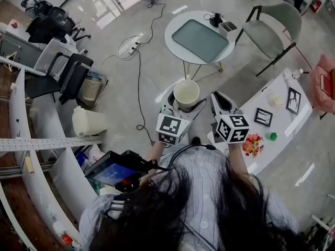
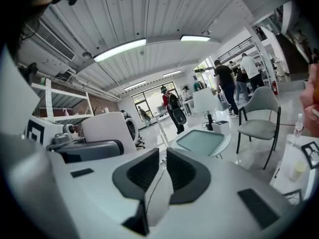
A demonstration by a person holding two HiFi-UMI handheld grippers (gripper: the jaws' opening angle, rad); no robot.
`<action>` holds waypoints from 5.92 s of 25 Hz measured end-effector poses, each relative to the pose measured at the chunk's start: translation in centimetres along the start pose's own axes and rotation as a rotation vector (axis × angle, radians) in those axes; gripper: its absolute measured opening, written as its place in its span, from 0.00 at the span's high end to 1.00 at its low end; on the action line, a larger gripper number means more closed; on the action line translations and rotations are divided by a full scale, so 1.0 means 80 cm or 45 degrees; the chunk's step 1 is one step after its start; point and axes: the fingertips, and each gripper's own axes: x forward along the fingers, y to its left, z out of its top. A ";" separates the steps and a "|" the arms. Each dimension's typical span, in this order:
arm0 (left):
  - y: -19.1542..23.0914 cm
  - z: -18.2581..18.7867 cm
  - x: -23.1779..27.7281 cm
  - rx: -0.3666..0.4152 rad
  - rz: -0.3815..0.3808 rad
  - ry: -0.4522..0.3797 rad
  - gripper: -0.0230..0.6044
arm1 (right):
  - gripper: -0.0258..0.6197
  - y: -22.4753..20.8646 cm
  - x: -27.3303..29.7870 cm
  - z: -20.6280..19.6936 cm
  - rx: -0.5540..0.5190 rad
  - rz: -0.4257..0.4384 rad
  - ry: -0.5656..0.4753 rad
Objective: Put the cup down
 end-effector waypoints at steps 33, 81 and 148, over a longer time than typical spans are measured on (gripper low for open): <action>0.277 0.016 0.249 0.060 -0.284 0.052 0.22 | 0.87 -0.097 0.275 0.096 0.116 -0.314 0.046; 0.319 -0.163 0.593 0.011 -0.093 0.341 0.22 | 0.87 -0.336 0.415 0.075 0.296 -0.258 0.359; 0.318 -0.098 0.395 -0.063 -0.284 0.432 0.22 | 0.87 -0.185 0.386 0.081 0.246 -0.256 0.172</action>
